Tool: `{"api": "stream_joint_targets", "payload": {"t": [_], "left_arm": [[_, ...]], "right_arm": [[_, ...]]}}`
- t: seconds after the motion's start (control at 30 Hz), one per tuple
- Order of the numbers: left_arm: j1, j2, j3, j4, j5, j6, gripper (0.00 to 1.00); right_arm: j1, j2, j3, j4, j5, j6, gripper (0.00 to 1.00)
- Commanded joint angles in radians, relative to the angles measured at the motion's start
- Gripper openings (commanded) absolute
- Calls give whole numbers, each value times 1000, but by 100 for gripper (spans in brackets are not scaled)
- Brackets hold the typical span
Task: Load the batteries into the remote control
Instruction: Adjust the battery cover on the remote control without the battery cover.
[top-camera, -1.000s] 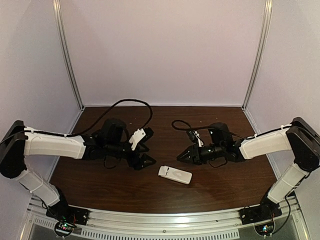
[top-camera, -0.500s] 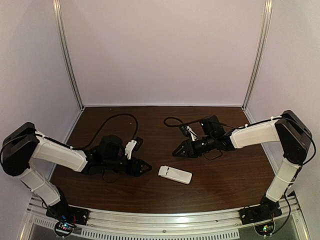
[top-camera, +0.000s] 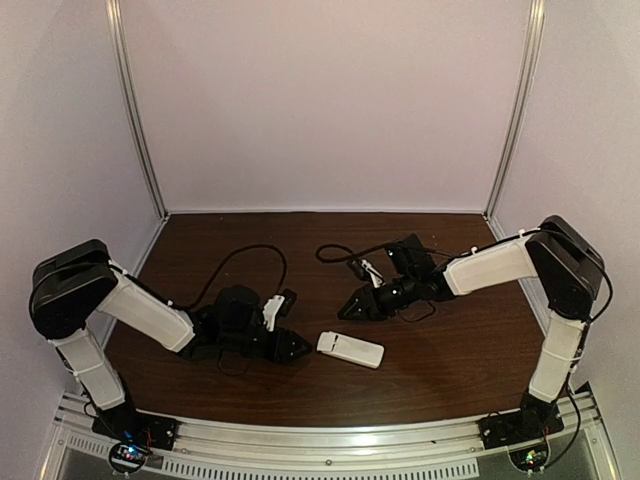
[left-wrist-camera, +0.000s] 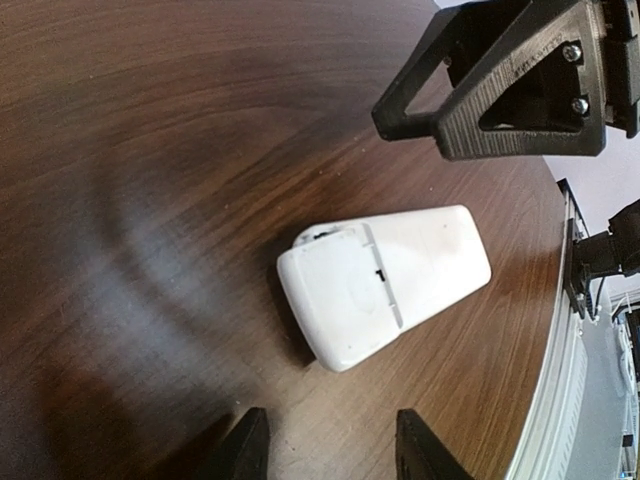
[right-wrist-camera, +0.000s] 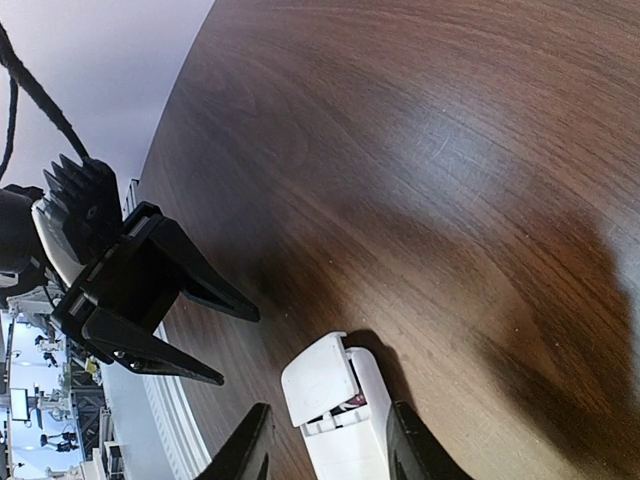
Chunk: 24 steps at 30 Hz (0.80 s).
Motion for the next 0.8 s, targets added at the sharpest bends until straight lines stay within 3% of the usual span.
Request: {"api": "stream_joint_targets", "payload": {"t": [0.0,0.77], "left_arm": [[-18,32,20,74,7,-23,43],[-45,150,75,103,8,-7,30]], "right_arm": [[14,36,28,-9,-14,-20,40],[39,108,65,1,-41,-18,37]]}}
